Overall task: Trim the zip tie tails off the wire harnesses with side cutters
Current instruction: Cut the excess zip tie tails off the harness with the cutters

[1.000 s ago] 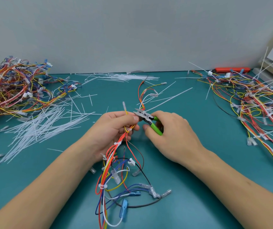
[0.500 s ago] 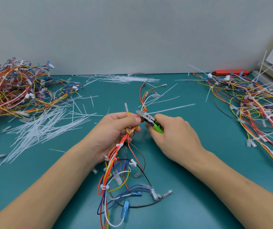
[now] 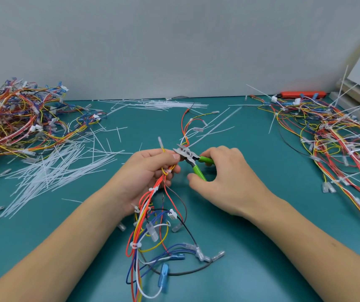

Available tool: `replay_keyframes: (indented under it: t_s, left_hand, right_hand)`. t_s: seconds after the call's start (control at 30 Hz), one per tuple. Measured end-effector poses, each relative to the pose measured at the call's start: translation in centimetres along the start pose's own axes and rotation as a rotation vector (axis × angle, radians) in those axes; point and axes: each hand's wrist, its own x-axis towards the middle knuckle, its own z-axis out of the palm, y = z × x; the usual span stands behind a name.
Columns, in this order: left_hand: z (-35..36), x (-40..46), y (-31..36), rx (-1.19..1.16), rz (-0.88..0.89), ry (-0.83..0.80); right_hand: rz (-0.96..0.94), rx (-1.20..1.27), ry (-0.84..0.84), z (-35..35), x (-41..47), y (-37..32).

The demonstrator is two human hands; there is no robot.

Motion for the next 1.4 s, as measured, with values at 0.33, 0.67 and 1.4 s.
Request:
replay_keyframes:
  t_s: [0.33, 0.67, 1.4]
  left_hand:
    - [-0.1, 0.1, -0.1, 0.012, 0.005, 0.016]
    - [-0.3, -0.1, 0.5, -0.012, -0.028, -0.057]
    - [-0.3, -0.2, 0.6, -0.036, -0.072, -0.034]
  right_hand:
    - [0.064, -0.248, 0.011, 0.8, -1.3, -1.1]
    - [-0.072, -0.064, 0.104, 0.1, -0.4, -0.1]
    - [-0.062, -0.008, 0.063, -0.4, 0.0, 0.4]
